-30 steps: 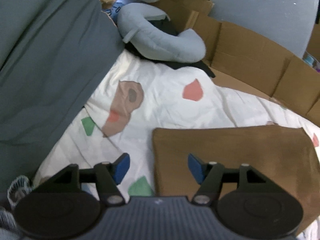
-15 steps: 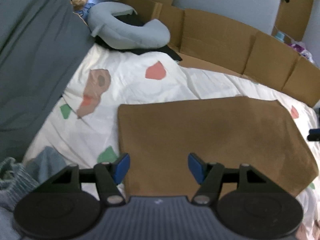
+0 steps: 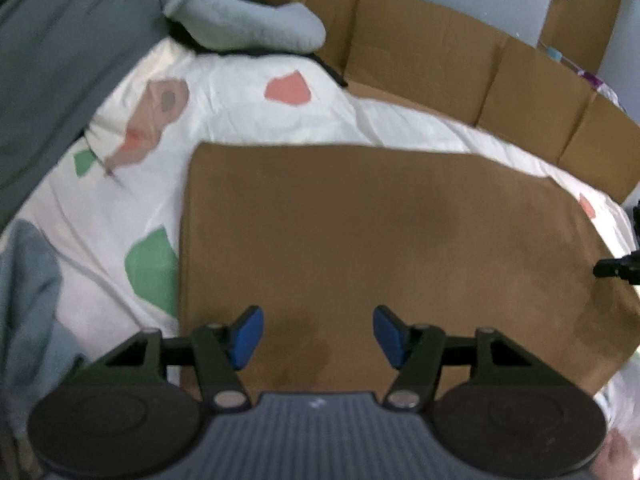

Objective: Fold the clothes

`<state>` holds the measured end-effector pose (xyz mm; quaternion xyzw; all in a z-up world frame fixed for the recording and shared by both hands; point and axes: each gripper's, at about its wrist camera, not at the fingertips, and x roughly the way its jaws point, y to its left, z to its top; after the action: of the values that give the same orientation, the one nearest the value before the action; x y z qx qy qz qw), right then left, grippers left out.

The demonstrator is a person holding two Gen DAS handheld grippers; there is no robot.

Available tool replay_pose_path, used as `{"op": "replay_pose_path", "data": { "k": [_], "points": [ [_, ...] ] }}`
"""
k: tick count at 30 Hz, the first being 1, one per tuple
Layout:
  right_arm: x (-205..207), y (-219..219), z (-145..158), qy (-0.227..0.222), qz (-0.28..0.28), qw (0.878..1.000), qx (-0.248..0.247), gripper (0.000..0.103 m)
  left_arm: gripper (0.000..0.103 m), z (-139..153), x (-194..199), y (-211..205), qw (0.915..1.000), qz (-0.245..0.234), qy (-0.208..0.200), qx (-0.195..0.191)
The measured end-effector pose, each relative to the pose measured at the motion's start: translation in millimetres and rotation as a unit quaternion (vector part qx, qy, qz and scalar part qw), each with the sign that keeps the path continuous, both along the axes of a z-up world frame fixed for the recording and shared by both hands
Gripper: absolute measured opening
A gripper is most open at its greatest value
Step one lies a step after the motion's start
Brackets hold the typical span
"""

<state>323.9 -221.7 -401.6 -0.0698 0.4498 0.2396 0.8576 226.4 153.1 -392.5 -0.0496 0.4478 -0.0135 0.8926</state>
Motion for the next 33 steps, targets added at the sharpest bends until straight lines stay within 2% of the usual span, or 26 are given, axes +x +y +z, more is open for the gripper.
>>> {"op": "replay_pose_path", "data": {
  "k": [2, 4, 5, 8, 11, 14, 18, 22, 27, 33],
  "points": [
    [-2, -2, -6, -0.001, 0.003, 1.000, -0.008, 0.022, 0.063, -11, 0, 6, 0.9998, 0.014, 0.011, 0.001],
    [-2, -6, -8, -0.001, -0.001, 1.000, -0.007, 0.021, 0.056, -20, -2, 12, 0.9993, 0.031, 0.020, 0.010],
    [-1, -9, -8, -0.002, -0.008, 1.000, -0.007, 0.021, 0.056, -22, -3, 15, 0.9991, 0.035, 0.022, 0.012],
    [-2, -19, -8, -0.003, -0.026, 1.000, -0.008, 0.021, 0.056, -24, -11, 18, 0.9995, 0.021, 0.018, 0.017],
    [-5, -27, -8, -0.004, -0.027, 0.999, -0.017, 0.021, 0.056, -22, -19, 18, 0.9990, 0.000, 0.020, 0.039],
    [-9, -31, -5, -0.008, -0.024, 0.999, -0.031, 0.021, 0.055, -19, -26, 23, 0.9990, 0.010, 0.021, 0.039],
    [-12, -43, 2, -0.006, -0.043, 0.998, -0.037, 0.020, 0.045, -12, -39, 24, 0.9985, 0.018, 0.023, 0.047],
    [-19, -57, 18, -0.010, -0.081, 0.997, -0.007, 0.022, 0.044, 2, -48, 23, 0.9979, 0.042, 0.011, 0.049],
    [-34, -47, 27, -0.016, -0.074, 0.997, 0.009, 0.023, 0.045, 11, -55, 10, 0.9988, 0.044, -0.007, 0.019],
    [-51, -16, 17, 0.000, -0.034, 0.999, 0.001, 0.023, 0.045, -3, -52, -26, 1.0000, 0.009, 0.002, -0.002]
  ]
}}
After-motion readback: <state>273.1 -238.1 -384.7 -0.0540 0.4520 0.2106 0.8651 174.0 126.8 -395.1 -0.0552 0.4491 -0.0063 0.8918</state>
